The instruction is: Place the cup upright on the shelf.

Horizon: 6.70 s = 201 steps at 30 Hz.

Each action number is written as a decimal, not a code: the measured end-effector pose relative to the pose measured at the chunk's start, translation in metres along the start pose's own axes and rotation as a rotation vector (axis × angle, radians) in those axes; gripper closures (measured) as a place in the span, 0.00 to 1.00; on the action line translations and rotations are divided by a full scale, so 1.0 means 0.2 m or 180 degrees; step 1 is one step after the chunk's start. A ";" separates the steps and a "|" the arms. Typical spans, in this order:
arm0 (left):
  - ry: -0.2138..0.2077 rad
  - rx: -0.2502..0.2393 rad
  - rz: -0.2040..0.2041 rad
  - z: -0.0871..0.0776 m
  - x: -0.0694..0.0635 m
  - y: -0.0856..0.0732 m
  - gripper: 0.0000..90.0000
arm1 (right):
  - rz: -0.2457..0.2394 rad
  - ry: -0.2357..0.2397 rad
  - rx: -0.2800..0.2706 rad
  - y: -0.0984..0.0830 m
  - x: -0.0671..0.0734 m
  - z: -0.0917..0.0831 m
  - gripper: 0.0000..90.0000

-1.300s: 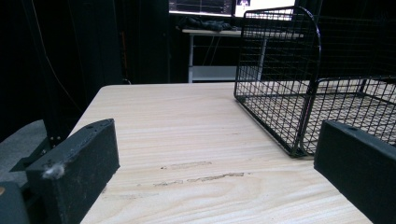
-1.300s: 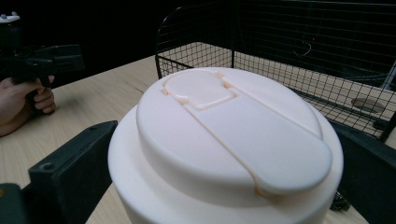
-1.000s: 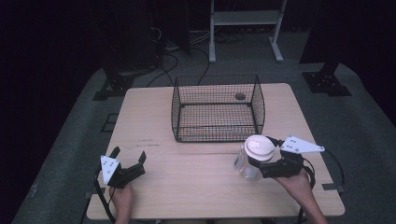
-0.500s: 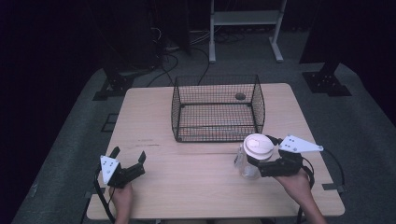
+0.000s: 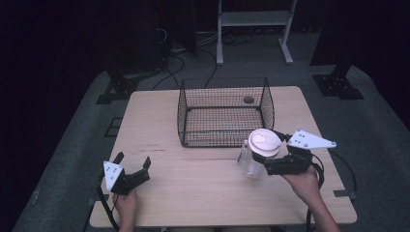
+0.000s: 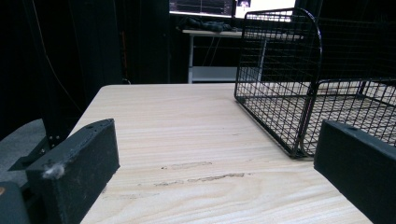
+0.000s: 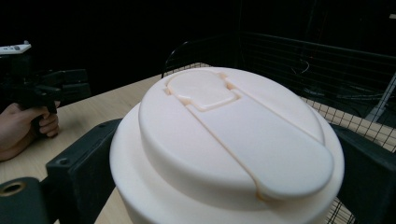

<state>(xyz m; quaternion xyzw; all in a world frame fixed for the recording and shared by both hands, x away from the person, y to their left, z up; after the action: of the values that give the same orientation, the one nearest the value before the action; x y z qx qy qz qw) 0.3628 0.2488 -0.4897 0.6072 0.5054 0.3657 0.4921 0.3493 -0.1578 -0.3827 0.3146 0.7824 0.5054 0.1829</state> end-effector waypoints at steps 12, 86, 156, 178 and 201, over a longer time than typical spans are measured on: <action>-0.0006 0.0006 0.0003 0.00 0.00 0.00 0.00 | -0.0014 -0.0043 -0.0087 0.14 0.00 0.00 0.05; -0.0046 -0.0016 -0.0051 0.00 0.00 0.00 0.00 | -0.0056 -0.0464 -0.0054 0.74 -0.26 0.47 0.05; -0.0055 -0.0021 -0.0080 -0.01 0.01 0.00 0.00 | 0.0332 -0.0547 0.0294 0.44 -0.57 1.02 0.05; -0.0057 -0.0022 -0.0086 -0.01 0.01 0.00 0.00 | 0.0310 -0.0508 0.0469 0.36 -0.58 1.07 0.05; -0.0041 -0.0016 -0.0074 0.00 0.01 0.00 0.00 | 0.0285 -0.0519 0.0451 0.34 -0.58 1.03 0.05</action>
<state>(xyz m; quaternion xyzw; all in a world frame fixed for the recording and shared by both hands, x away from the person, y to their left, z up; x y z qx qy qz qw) 0.3629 0.2511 -0.4896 0.6024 0.5083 0.3573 0.5011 0.5803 -0.0782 -0.4123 0.4014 0.7839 0.4292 0.2004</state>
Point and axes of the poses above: each handheld gripper's, and its own axes: z roughly forward along the jaws, y roughly out of its top, x roughly to its left, the point moved 9 cm from there along z, roughly forward along the jaws, and after that the axes turned 9 degrees about x, right-handed, at the moved point
